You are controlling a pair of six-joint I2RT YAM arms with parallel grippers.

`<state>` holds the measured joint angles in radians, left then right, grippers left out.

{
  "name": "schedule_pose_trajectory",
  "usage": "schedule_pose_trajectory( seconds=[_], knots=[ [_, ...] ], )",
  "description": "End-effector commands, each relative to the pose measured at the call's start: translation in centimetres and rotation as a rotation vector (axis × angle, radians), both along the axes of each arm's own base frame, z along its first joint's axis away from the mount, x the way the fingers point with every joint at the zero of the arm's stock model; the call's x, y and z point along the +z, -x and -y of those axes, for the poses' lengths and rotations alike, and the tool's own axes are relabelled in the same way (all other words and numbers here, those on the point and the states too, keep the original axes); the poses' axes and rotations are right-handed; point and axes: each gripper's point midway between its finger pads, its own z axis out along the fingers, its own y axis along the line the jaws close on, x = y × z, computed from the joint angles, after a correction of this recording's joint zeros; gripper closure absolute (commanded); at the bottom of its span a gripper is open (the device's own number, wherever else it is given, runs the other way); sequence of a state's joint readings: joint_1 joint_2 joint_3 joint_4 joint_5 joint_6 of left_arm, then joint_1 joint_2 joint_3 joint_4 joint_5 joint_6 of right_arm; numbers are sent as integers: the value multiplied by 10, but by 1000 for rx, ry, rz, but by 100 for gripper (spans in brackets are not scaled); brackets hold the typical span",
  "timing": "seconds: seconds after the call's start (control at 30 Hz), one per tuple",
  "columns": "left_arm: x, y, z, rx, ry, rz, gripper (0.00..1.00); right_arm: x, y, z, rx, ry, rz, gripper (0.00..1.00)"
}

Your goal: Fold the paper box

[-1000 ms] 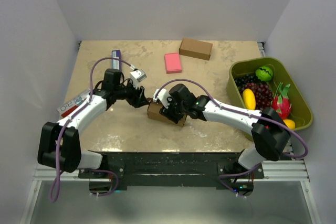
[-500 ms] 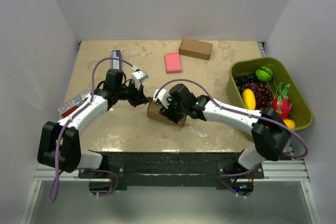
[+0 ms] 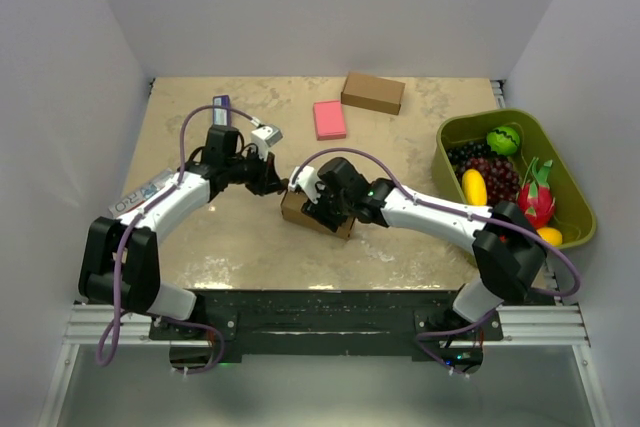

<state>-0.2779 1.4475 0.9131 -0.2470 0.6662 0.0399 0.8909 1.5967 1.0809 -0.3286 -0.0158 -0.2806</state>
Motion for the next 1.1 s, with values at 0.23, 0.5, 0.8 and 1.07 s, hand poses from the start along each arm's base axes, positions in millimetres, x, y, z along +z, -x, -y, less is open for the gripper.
schedule_pose_trajectory(
  seconds=[0.23, 0.5, 0.8, 1.07],
  knots=[
    [16, 0, 15, 64, 102, -102, 100, -16, -5, 6, -22, 72, -12, 47],
    [29, 3, 15, 69, 100, -138, 100, -24, -7, 10, -37, 106, -14, 48],
    [44, 2, 19, 74, 143, -131, 100, -27, -7, 10, -36, 111, -20, 48],
    [57, -13, 24, 86, 173, -98, 100, -29, -6, 10, -35, 115, -27, 48]
  ],
)
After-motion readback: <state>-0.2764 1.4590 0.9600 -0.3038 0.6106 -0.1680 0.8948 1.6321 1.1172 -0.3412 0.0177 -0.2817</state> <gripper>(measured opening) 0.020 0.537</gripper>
